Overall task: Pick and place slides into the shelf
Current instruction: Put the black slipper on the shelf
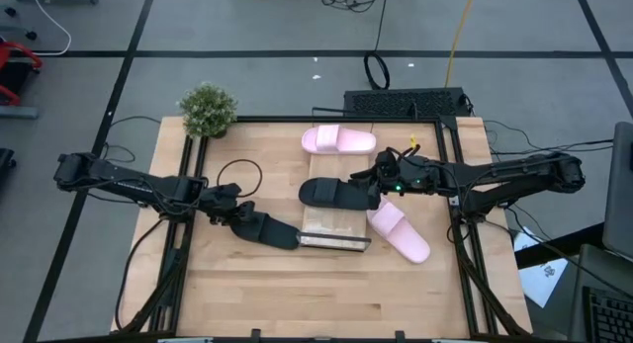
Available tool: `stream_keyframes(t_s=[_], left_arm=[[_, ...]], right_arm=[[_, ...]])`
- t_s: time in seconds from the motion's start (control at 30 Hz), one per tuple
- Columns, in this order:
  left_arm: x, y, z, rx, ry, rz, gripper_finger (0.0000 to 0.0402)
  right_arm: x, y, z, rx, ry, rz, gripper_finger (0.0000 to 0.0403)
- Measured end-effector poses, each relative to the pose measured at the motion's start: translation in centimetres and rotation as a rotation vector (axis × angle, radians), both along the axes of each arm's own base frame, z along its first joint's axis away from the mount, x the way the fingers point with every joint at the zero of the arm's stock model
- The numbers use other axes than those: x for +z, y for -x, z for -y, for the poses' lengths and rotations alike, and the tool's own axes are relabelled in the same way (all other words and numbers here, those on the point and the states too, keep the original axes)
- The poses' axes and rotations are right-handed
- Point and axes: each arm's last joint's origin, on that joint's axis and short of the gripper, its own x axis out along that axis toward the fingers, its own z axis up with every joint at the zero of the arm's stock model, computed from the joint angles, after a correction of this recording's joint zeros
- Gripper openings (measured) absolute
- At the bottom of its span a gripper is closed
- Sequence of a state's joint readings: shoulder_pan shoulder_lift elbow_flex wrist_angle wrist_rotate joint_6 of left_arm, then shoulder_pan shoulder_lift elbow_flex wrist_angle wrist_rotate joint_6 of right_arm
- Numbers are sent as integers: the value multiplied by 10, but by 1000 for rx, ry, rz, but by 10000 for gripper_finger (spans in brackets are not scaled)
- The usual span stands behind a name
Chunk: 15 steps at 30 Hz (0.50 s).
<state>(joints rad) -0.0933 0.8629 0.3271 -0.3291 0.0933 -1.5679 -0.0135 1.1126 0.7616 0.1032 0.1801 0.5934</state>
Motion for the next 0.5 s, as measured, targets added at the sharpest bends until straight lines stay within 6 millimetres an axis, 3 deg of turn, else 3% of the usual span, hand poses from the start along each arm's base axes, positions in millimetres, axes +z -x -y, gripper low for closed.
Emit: stream_keyframes(t_s=[0.23, 0.5], left_arm=[[-1, -1, 0, -5, -18, 0, 232], [-7, -14, 1, -39, -54, 27, 124]], right_arm=[[0, 0, 0, 0, 2, -1, 95], [0, 0, 0, 1, 7, -1, 95]])
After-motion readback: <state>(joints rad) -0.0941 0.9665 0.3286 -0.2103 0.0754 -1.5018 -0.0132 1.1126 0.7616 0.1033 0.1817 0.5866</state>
